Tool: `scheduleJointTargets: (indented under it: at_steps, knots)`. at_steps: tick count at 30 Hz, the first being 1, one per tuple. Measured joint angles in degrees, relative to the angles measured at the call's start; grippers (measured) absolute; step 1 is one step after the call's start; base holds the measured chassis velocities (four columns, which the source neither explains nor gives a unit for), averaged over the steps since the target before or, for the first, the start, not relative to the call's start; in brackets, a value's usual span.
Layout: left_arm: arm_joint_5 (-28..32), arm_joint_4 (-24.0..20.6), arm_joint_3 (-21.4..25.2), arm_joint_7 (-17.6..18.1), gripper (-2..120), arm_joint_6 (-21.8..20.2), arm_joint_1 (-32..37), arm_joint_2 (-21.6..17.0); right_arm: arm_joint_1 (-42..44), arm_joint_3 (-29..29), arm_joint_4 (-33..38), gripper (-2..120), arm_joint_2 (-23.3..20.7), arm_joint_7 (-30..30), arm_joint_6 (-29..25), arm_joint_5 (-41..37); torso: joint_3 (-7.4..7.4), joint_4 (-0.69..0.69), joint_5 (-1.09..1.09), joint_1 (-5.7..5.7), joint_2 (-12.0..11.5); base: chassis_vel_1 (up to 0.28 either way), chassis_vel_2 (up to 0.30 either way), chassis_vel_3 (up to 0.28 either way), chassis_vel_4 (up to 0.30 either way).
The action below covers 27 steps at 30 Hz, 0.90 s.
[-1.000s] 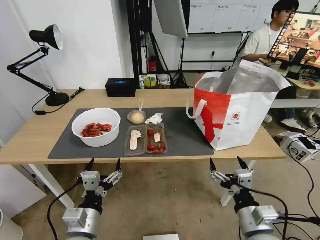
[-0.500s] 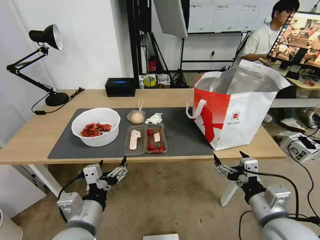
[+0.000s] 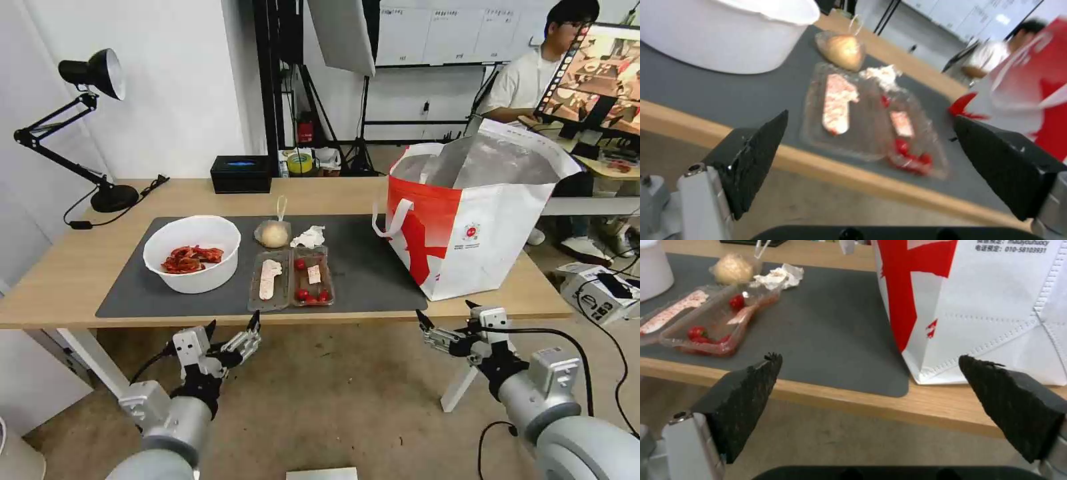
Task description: Pick up the trash from the table and place it into the takeout bag.
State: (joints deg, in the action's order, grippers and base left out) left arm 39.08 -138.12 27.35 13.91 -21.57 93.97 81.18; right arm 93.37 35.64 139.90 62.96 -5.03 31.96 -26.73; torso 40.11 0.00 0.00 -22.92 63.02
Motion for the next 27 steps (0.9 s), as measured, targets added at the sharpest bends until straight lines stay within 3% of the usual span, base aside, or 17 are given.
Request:
scheduleJointTargets:
  at_steps: [3,12,16,19,27]
  knots:
    - [7.1,0.7,-0.5,2.6,100,0.0,-2.2,1.2,-0.1,-0.7,0.0,100,0.1,0.0,-0.1,0.2,0.00,0.00,0.00,0.00,0.0,0.000,0.000,0.000,0.000]
    - [19.0,2.7,-3.5,8.2,100,-0.2,-6.5,1.8,0.1,-0.8,0.0,100,-0.2,-0.1,-0.3,0.6,0.00,0.00,0.00,0.00,0.0,0.000,0.000,0.000,0.000]
    - [25.4,4.2,-5.1,11.8,100,-0.1,-9.1,0.8,0.5,-0.7,0.0,100,-0.4,-0.2,-0.4,0.7,0.00,0.00,-0.01,0.00,0.0,0.000,0.000,0.000,0.000]
    - [32.3,4.8,-5.3,16.8,100,-0.2,-11.0,0.7,0.9,-0.8,-0.3,100,-0.3,-0.2,-0.6,1.4,0.00,0.00,0.00,0.00,0.0,0.000,0.000,0.000,0.000]
    - [36.8,5.5,-5.7,22.6,100,-0.2,-12.6,2.1,0.7,-1.5,-1.2,100,0.0,-0.2,-0.8,2.6,0.00,0.00,0.00,0.00,0.0,0.000,0.000,0.000,0.000]
